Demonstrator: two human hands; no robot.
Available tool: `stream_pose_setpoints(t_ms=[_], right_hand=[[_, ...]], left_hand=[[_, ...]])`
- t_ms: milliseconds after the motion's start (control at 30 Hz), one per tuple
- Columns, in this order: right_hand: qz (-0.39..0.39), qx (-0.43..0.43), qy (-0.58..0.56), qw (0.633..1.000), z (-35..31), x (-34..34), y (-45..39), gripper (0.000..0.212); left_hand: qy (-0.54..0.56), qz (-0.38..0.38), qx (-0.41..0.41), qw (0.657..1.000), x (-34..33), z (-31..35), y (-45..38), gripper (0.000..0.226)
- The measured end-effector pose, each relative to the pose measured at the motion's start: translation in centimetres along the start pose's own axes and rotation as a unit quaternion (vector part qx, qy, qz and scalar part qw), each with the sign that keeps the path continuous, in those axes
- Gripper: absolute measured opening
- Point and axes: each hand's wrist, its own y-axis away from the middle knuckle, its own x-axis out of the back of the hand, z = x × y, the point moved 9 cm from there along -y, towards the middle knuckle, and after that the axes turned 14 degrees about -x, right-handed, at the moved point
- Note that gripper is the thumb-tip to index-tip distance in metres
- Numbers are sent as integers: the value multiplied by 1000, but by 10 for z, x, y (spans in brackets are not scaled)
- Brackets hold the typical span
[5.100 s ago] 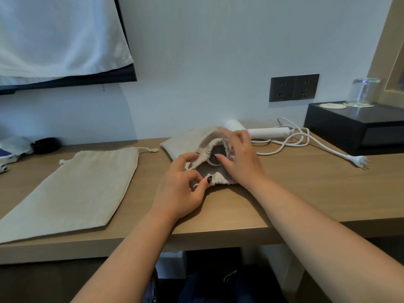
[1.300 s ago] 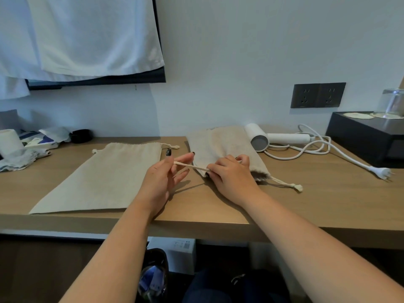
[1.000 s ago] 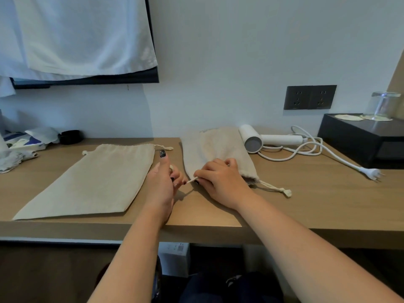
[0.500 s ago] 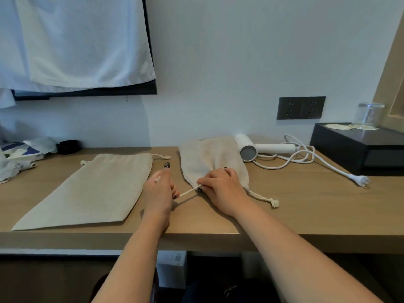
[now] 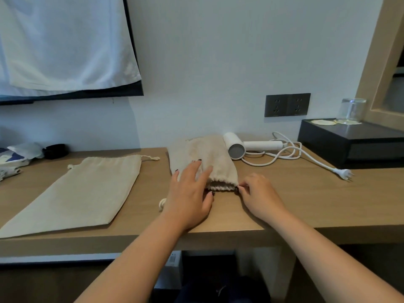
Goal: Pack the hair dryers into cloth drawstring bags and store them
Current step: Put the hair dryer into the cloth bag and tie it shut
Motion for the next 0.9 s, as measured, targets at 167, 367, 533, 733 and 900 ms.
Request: stream_pose_setpoints(t_ms=[167, 367, 533, 733, 900], right_hand=[[54, 1, -104, 993, 0, 14, 6, 17], [48, -37, -172, 983, 9, 20, 7, 36], [49, -93, -289, 951, 21, 30, 7, 52], [79, -201, -435, 874, 60, 37, 7, 44], [120, -219, -318, 914, 72, 44, 7, 35]], left_hand=[[19, -51, -68, 996, -22, 31, -31, 60], [68, -19, -86, 994, -32, 43, -51, 46], [65, 16, -57, 996, -27, 33, -49, 30], [47, 51, -17, 997, -21, 23, -45, 22], [52, 67, 3, 996, -20, 18, -42, 18]])
